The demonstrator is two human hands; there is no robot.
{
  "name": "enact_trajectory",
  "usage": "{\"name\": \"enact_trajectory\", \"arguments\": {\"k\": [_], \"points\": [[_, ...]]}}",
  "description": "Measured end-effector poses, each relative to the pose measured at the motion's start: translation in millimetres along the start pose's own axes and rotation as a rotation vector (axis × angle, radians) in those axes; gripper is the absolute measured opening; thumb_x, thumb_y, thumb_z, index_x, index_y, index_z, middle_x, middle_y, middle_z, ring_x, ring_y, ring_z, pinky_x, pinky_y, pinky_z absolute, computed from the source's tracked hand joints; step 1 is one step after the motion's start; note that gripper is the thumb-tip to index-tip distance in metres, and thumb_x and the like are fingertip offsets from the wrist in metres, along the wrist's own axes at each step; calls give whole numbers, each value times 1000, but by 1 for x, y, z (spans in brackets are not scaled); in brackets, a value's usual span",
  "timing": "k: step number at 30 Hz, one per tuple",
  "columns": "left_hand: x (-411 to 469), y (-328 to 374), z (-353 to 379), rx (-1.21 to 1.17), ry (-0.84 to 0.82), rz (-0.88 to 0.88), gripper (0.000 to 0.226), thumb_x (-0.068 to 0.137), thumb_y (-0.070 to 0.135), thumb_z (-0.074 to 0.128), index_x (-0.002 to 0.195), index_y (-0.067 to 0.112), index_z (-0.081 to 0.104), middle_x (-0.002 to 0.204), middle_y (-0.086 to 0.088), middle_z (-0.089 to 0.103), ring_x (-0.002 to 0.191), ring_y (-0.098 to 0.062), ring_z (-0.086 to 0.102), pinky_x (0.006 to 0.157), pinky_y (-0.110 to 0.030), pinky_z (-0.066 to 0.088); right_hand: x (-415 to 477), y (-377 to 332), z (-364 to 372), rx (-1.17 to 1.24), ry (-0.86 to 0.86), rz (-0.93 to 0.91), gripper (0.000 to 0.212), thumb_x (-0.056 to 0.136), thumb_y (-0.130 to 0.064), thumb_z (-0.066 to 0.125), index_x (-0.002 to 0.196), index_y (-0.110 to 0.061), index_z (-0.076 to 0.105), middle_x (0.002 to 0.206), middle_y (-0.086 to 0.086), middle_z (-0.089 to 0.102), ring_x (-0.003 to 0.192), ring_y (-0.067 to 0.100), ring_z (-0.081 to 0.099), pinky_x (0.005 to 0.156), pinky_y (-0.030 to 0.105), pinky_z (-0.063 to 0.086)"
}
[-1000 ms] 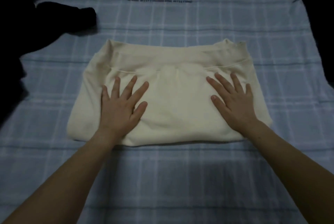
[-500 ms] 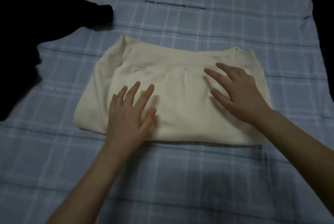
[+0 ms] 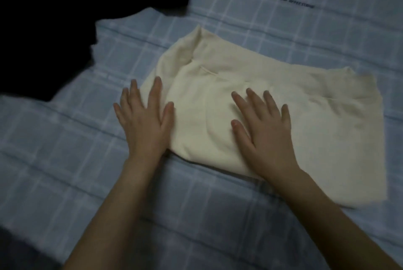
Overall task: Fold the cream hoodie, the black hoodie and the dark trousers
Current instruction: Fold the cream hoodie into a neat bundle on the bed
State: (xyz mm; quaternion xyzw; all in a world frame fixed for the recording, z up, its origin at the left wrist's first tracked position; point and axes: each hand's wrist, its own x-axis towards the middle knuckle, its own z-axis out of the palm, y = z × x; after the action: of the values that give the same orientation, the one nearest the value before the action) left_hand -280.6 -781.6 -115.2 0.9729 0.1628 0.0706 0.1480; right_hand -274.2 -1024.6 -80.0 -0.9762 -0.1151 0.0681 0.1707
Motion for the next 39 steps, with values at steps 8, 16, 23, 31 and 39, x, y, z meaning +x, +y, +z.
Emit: {"name": "enact_trajectory", "arguments": {"k": [8, 16, 23, 31, 39], "points": [[39, -40, -17, -404, -366, -36, 71, 89, 63, 41, 151, 31, 29, 150, -1, 44, 136, -23, 40, 110, -33, 29, 9, 0, 20, -100, -6, 52, 61, 95, -55, 23, 146, -33, 46, 159, -1, 35, 148, 30, 25, 115, 61, 18], [59, -55, -39, -807, -539, 96, 57, 96, 15, 60, 144, 35, 36, 134, 3, 54, 106, -2, 57, 93, -13, 41, 10, -2, 24, -121, 29, 62, 58, 94, -51, 30, 145, -31, 49, 157, 1, 39, 146, 30, 30, 113, 60, 23], [77, -58, -39, -904, -739, 85, 44, 93, 20, 62, 132, 40, 58, 139, 26, 52, 127, 13, 44, 108, -15, 30, 9, -6, 29, -103, 40, 74, 56, 94, -50, 32, 144, -32, 49, 156, 0, 40, 146, 30, 30, 113, 58, 22], [73, -33, -71, -1022, -696, 95, 60, 82, 4, 70, 131, 37, 58, 124, 39, 54, 117, 19, 49, 84, 2, 38, -41, 31, -19, -74, 280, 304, 57, 94, -51, 36, 148, -33, 44, 158, 3, 36, 143, 42, 29, 109, 65, 28], [24, 90, -91, -1061, -766, 336, 73, 70, 21, 75, 138, 35, 52, 141, 18, 48, 127, 6, 48, 106, -21, 42, -65, 73, 8, 34, 30, 682, 61, 78, -78, 3, 138, -70, 0, 166, 0, 9, 148, 44, 6, 117, 63, 6]]}}
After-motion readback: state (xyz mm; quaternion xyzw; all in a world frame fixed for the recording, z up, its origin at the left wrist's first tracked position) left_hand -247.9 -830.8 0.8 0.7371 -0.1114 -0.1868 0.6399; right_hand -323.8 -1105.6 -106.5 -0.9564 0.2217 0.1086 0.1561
